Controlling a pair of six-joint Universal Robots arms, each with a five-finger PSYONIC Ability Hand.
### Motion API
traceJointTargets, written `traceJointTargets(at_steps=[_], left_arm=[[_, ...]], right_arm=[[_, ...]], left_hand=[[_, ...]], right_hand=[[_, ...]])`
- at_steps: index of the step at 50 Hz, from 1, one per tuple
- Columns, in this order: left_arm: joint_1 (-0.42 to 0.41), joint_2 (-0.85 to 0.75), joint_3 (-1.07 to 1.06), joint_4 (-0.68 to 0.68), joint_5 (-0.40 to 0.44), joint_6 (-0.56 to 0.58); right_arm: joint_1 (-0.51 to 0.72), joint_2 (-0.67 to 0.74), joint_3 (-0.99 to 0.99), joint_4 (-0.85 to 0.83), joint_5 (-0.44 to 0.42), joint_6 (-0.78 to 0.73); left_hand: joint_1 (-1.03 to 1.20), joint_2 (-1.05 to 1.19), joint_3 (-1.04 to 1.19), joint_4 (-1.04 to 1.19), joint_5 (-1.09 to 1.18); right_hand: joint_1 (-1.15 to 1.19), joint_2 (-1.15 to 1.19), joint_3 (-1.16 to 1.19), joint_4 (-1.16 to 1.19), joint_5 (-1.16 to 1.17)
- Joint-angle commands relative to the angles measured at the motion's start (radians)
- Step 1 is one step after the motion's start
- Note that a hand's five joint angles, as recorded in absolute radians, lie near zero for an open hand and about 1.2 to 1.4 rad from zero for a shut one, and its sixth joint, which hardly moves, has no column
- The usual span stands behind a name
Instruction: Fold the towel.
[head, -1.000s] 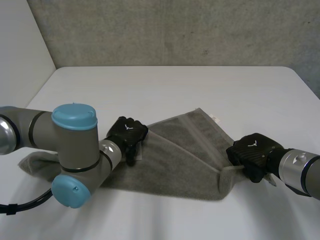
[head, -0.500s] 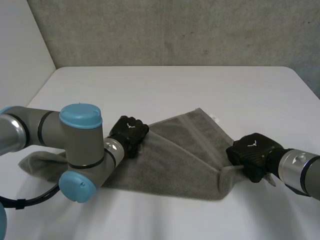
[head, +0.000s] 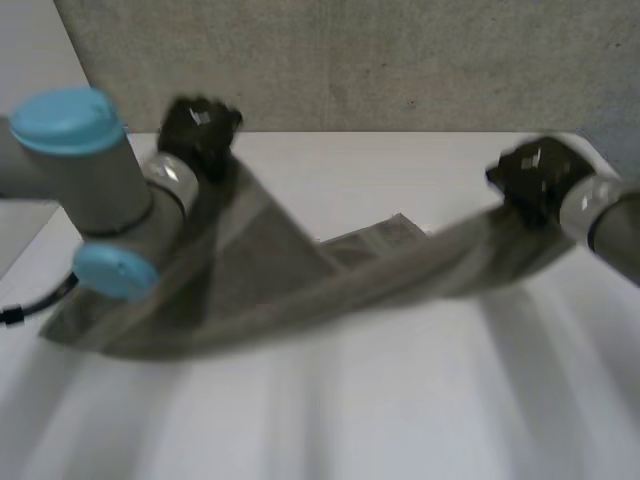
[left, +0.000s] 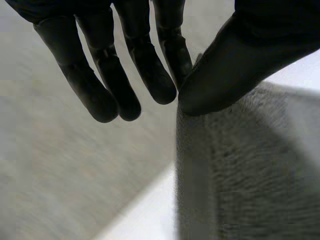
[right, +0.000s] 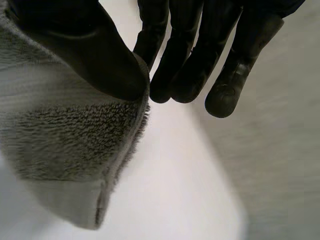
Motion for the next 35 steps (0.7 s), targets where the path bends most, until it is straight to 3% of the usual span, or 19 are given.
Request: traceJointTargets(at_steps=[1,2,4,5,9,12,19,25,30,35], left_arm=[[0.055,0.059,0.264,0.101,-0.001,-0.239],[0.055,0.060,0.265,0.102,-0.001,-0.240],[0.110,0.141,0.275,0.135,0.006,-0.408],[0.110,0.141,0.275,0.135,0.006,-0.409],[0.188,0.202,0.246,0.138,0.060,-0.598],[0.216,0.213,0.159,0.141,0.130,-0.657],[0.222,0.196,-0.128,0.169,0.294,-0.648],[0.242,0.175,-0.301,0.209,0.365,-0.616],[0.305,0.150,-0.476,0.209,0.439,-0.473],[0.362,0.159,-0.561,0.206,0.456,-0.363]], right_arm=[[0.082,-0.001,-0.200,-0.521,0.112,0.019],[0.082,-0.001,-0.199,-0.523,0.112,0.019],[0.102,-0.082,-0.155,-0.647,0.113,0.037],[0.102,-0.082,-0.155,-0.647,0.113,0.037],[0.104,-0.104,-0.118,-0.581,0.107,0.045],[0.105,-0.086,-0.092,-0.482,0.104,0.043],[0.102,-0.032,-0.002,-0.244,0.100,0.039],[0.091,-0.013,0.078,-0.104,0.093,0.039],[0.085,0.001,0.193,-0.040,0.073,0.039],[0.032,-0.024,0.268,-0.030,0.026,0.040]], left_hand=[[-0.064,-0.124,-0.146,-0.122,-0.258],[-0.064,-0.124,-0.146,-0.122,-0.258],[-0.064,-0.124,-0.146,-0.122,-0.258],[-0.064,-0.124,-0.146,-0.122,-0.258],[-0.064,-0.124,-0.146,-0.122,-0.258],[-0.064,-0.124,-0.146,-0.122,-0.258],[-0.064,-0.124,-0.146,-0.122,-0.258],[-0.064,-0.124,-0.146,-0.122,-0.258],[-0.064,-0.124,-0.146,-0.122,-0.258],[-0.064,-0.124,-0.146,-0.122,-0.258]], right_hand=[[0.055,0.048,0.039,0.045,0.050],[0.055,0.048,0.039,0.045,0.050],[0.055,0.048,0.039,0.045,0.050],[0.055,0.048,0.039,0.045,0.050],[0.055,0.048,0.039,0.045,0.050],[0.055,0.048,0.039,0.045,0.050],[0.055,0.048,0.039,0.045,0.050],[0.055,0.048,0.039,0.045,0.050],[0.055,0.048,0.039,0.045,0.050],[0.055,0.048,0.039,0.045,0.050]])
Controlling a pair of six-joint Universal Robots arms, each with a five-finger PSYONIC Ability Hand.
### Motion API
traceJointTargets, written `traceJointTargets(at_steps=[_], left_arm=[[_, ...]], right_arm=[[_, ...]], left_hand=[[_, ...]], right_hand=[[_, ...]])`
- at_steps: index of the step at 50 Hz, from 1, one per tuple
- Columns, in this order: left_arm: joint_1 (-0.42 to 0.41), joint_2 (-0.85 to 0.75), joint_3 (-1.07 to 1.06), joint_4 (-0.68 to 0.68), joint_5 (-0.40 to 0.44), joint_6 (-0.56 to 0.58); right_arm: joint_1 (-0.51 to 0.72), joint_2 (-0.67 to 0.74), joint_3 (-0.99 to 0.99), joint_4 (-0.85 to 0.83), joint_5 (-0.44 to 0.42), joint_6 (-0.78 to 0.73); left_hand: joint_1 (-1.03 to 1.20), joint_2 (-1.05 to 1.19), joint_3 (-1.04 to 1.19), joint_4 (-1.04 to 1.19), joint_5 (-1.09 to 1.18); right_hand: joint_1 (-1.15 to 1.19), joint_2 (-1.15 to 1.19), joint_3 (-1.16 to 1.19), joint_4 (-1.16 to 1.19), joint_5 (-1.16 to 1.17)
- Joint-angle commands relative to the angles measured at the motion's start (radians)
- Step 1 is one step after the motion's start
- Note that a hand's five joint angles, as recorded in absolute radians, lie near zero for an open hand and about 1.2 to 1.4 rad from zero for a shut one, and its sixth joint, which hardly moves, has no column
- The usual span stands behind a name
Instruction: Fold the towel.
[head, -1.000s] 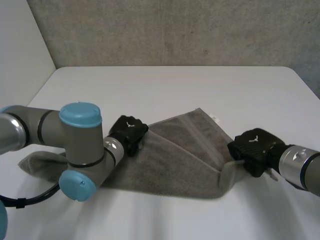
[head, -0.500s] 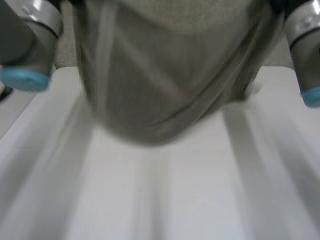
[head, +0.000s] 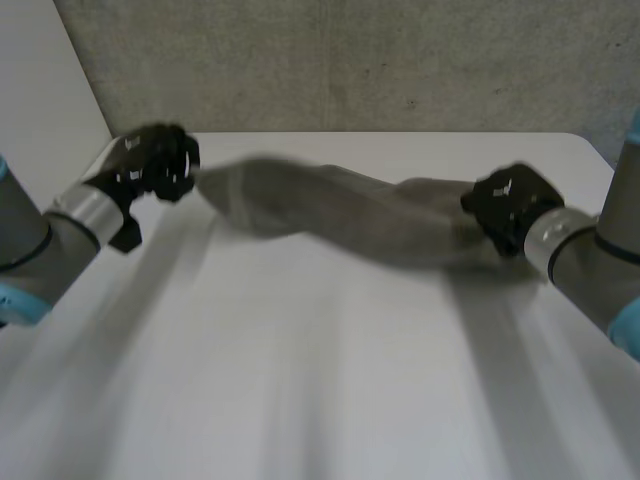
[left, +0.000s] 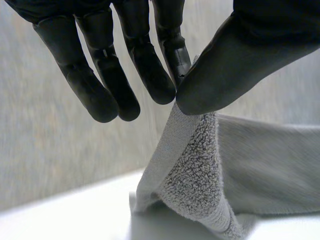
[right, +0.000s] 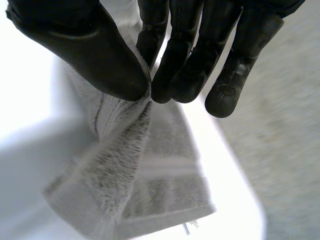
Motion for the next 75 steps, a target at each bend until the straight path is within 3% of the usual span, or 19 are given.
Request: traceJointTargets(at_steps=[1,6,13,20,22,28,37,42,48,50,56,63,75], left_arm=[[0.075,0.003,-0.129,-0.007,0.035,0.158],[0.125,0.101,-0.181,-0.042,0.040,0.195],[0.203,0.245,-0.213,-0.053,0.052,0.192],[0.280,0.376,-0.252,-0.079,0.113,0.121],[0.308,0.433,-0.276,-0.094,0.144,0.076],[0.334,0.505,-0.333,-0.102,0.193,0.035],[0.345,0.511,-0.347,-0.114,0.184,0.037],[0.337,0.467,-0.347,-0.104,0.179,0.045],[0.265,0.292,-0.279,-0.102,0.142,0.046],[0.216,0.194,-0.229,-0.102,0.069,0.046],[0.147,0.054,-0.118,-0.111,-0.045,0.071],[0.089,-0.119,0.046,-0.110,-0.126,0.163],[0.024,-0.289,0.245,-0.090,-0.243,0.178]], right_arm=[[-0.053,-0.022,0.110,0.016,-0.053,0.001],[-0.085,-0.137,0.184,0.019,-0.116,0.006],[-0.116,-0.279,0.219,0.052,-0.122,0.001],[-0.180,-0.381,0.208,0.182,-0.148,-0.006],[-0.217,-0.424,0.199,0.246,-0.191,-0.011],[-0.288,-0.464,0.188,0.309,-0.307,-0.035],[-0.357,-0.458,0.147,0.328,-0.349,-0.054],[-0.345,-0.375,0.135,0.320,-0.346,-0.078],[-0.295,-0.172,0.063,0.317,-0.332,-0.094],[-0.254,-0.087,0.003,0.303,-0.323,-0.089],[-0.208,0.049,-0.095,0.260,-0.272,-0.083],[-0.145,0.209,-0.226,0.113,-0.196,-0.065],[-0.087,0.383,-0.338,-0.192,-0.111,-0.060]], left_hand=[[-0.064,-0.125,-0.149,-0.122,-0.258],[-0.064,-0.125,-0.149,-0.122,-0.258],[-0.064,-0.125,-0.149,-0.122,-0.258],[-0.064,-0.125,-0.149,-0.122,-0.258],[-0.064,-0.125,-0.149,-0.122,-0.258],[-0.064,-0.125,-0.149,-0.122,-0.258],[-0.064,-0.125,-0.149,-0.122,-0.258],[-0.064,-0.125,-0.149,-0.122,-0.258],[-0.064,-0.125,-0.149,-0.122,-0.258],[-0.064,-0.125,-0.149,-0.122,-0.258],[-0.064,-0.125,-0.149,-0.122,-0.258],[-0.064,-0.125,-0.149,-0.122,-0.258],[-0.064,-0.125,-0.149,-0.122,-0.258]], right_hand=[[0.055,0.046,0.039,0.046,0.050],[0.055,0.046,0.039,0.046,0.050],[0.055,0.046,0.039,0.046,0.050],[0.055,0.046,0.039,0.046,0.050],[0.055,0.046,0.039,0.046,0.050],[0.055,0.046,0.039,0.046,0.050],[0.055,0.046,0.039,0.046,0.050],[0.055,0.046,0.039,0.046,0.050],[0.055,0.046,0.039,0.046,0.050],[0.055,0.046,0.039,0.046,0.050],[0.055,0.046,0.039,0.046,0.050],[0.055,0.046,0.039,0.046,0.050],[0.055,0.046,0.039,0.046,0.050]])
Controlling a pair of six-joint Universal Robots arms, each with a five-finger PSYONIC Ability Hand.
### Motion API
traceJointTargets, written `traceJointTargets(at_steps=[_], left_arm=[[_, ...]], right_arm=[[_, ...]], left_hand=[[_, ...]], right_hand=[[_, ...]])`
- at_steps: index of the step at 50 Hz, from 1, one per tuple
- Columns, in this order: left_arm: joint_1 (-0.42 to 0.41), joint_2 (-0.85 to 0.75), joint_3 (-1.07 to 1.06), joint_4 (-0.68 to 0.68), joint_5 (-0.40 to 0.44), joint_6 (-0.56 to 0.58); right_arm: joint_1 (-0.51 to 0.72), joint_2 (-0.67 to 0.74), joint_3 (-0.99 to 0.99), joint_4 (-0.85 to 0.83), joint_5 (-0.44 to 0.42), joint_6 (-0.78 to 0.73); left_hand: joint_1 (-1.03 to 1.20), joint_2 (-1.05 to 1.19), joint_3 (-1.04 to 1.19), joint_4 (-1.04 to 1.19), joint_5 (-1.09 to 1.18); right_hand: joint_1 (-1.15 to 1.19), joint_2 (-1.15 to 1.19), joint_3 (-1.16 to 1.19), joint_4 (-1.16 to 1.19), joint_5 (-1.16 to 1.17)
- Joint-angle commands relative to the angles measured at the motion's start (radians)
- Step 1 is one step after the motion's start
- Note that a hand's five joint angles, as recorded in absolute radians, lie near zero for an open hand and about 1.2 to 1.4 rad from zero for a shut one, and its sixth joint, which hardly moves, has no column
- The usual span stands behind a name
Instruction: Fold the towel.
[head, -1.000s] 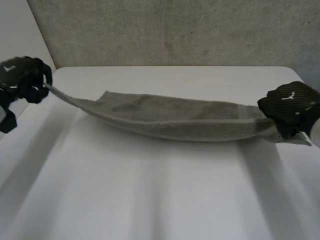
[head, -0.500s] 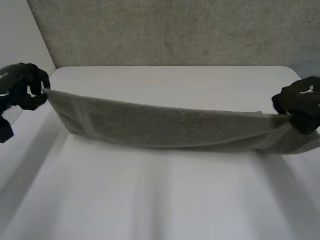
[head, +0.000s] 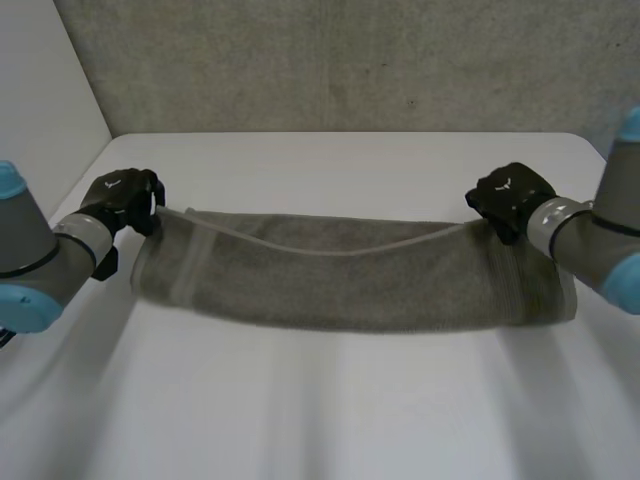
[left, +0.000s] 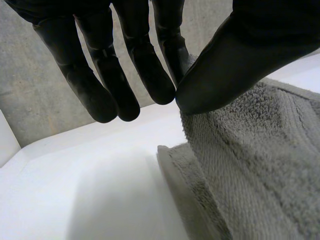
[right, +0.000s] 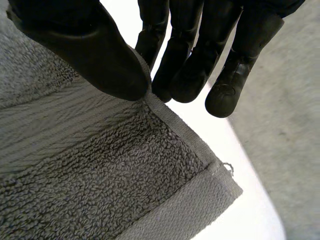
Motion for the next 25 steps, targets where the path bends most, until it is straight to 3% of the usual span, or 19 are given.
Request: traceJointTargets(at_steps=[1,11,23,24,25], left_arm=[[-0.027,-0.075,0.098,0.015,-0.061,-0.001],[-0.061,-0.121,0.199,0.084,-0.135,0.001],[-0.093,-0.172,0.230,0.084,-0.132,0.002],[-0.094,-0.177,0.230,0.084,-0.132,0.004],[-0.094,-0.180,0.228,0.084,-0.130,0.004]], right_arm=[[0.025,0.085,-0.055,-0.161,0.047,0.001],[0.036,0.177,-0.146,-0.248,0.103,0.001],[0.042,0.226,-0.166,-0.276,0.109,0.001],[0.042,0.234,-0.161,-0.285,0.111,0.001],[0.042,0.239,-0.158,-0.292,0.116,0.001]], left_hand=[[-0.064,-0.125,-0.150,-0.122,-0.258],[-0.064,-0.125,-0.150,-0.122,-0.258],[-0.064,-0.125,-0.150,-0.122,-0.258],[-0.064,-0.125,-0.150,-0.122,-0.258],[-0.183,-0.243,-0.269,-0.241,-0.377]], right_hand=[[0.055,0.046,0.039,0.046,0.050],[0.055,0.046,0.039,0.046,0.050],[0.055,0.046,0.039,0.046,0.050],[-0.267,-0.276,-0.282,-0.276,-0.272],[-0.782,-0.790,-0.797,-0.791,-0.786]])
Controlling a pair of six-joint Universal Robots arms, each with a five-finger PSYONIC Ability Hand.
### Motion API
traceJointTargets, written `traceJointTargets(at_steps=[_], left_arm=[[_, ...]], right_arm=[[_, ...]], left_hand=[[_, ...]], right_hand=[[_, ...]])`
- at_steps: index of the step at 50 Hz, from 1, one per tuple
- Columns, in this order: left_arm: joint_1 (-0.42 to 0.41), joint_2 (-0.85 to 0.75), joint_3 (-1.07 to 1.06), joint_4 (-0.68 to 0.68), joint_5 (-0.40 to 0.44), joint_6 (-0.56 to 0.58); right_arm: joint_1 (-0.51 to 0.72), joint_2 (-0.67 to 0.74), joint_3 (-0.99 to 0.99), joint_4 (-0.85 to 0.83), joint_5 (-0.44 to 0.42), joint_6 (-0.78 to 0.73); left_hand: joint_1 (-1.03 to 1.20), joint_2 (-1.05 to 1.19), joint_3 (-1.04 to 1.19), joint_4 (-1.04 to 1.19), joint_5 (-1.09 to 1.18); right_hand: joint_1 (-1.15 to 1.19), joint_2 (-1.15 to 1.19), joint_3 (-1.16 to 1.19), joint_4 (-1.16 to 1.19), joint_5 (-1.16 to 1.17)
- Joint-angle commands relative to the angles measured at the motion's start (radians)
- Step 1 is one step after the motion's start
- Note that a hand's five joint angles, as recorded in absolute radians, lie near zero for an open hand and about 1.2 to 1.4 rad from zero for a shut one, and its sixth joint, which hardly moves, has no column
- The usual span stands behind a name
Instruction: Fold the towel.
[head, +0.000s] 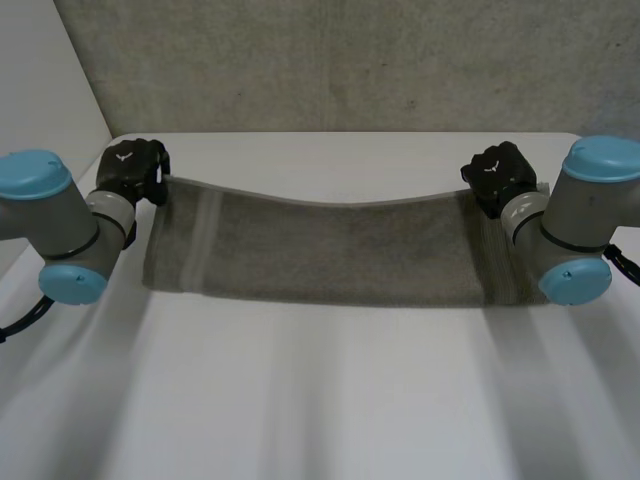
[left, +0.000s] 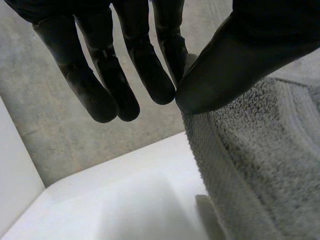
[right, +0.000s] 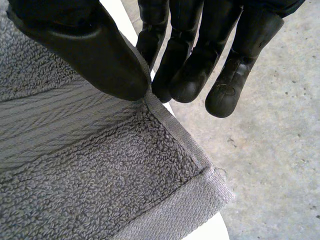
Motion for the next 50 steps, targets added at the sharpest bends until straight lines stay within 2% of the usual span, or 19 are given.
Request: traceJointTargets(at_steps=[1,2,3,4,5,9,12,14,20,24,31,32,39,50], left_arm=[[-0.017,-0.030,0.001,-0.002,0.005,0.003],[-0.019,-0.028,-0.002,-0.003,0.005,0.003],[-0.019,-0.028,-0.002,-0.003,0.005,0.003],[-0.021,-0.025,-0.008,-0.003,0.000,0.004],[-0.024,-0.020,-0.014,-0.005,-0.007,0.007],[-0.037,-0.001,-0.036,-0.009,-0.007,0.029],[-0.050,0.058,-0.091,-0.009,-0.001,0.061],[-0.051,0.137,-0.177,0.003,0.005,0.075],[-0.063,0.248,-0.310,0.026,0.010,0.073],[-0.080,0.346,-0.454,0.061,0.022,0.076],[-0.086,0.444,-0.617,0.072,0.088,0.076],[-0.086,0.463,-0.645,0.072,0.100,0.076],[-0.086,0.478,-0.702,0.078,0.111,0.073],[-0.088,0.464,-0.702,0.093,0.111,0.073]], right_arm=[[0.004,0.032,0.008,-0.035,0.008,0.000],[0.006,0.035,0.014,-0.038,0.009,0.003],[0.006,0.035,0.015,-0.038,0.009,0.003],[0.004,0.032,0.025,-0.041,0.011,0.008],[0.004,0.024,0.037,-0.046,0.017,0.012],[0.003,0.015,0.068,-0.054,0.025,0.038],[0.001,-0.063,0.130,-0.054,0.012,0.094],[-0.008,-0.178,0.207,-0.047,-0.006,0.165],[-0.014,-0.304,0.324,-0.020,-0.052,0.233],[-0.025,-0.398,0.412,0.092,-0.069,0.245],[-0.089,-0.413,0.481,0.243,-0.072,0.238],[-0.095,-0.412,0.499,0.259,-0.076,0.236],[-0.151,-0.398,0.542,0.216,-0.083,0.235],[-0.180,-0.264,0.513,0.135,-0.073,0.212]], left_hand=[[-0.184,-0.245,-0.270,-0.242,-0.378],[-0.673,-0.733,-0.759,-0.730,-0.867],[-0.678,-0.738,-0.764,-0.735,-0.872],[-1.061,-1.121,-1.147,-1.119,-1.255],[-1.286,-1.346,-1.372,-1.344,-1.480],[-1.286,-1.346,-1.372,-1.344,-1.480],[-1.286,-1.346,-1.372,-1.344,-1.480],[-1.282,-1.343,-1.368,-1.340,-1.476],[-1.268,-1.328,-1.354,-1.325,-1.462],[-1.268,-1.328,-1.354,-1.325,-1.462],[-1.268,-1.328,-1.354,-1.325,-1.462],[-1.265,-1.325,-1.351,-1.322,-1.459],[-1.265,-1.325,-1.351,-1.322,-1.459],[-1.265,-1.325,-1.351,-1.322,-1.459]], right_hand=[[-0.787,-0.795,-0.802,-0.796,-0.791],[-1.167,-1.176,-1.182,-1.176,-1.172],[-1.167,-1.176,-1.182,-1.176,-1.172],[-1.167,-1.176,-1.182,-1.176,-1.172],[-1.167,-1.176,-1.182,-1.176,-1.172],[-1.167,-1.176,-1.182,-1.176,-1.172],[-1.167,-1.176,-1.182,-1.176,-1.172],[-1.167,-1.176,-1.182,-1.176,-1.172],[-1.167,-1.176,-1.182,-1.176,-1.172],[-1.167,-1.176,-1.182,-1.176,-1.172],[-1.163,-1.171,-1.178,-1.172,-1.167],[-1.090,-1.099,-1.105,-1.099,-1.095],[-0.989,-0.998,-1.005,-0.999,-0.994],[-0.790,-0.798,-0.805,-0.799,-0.794]])
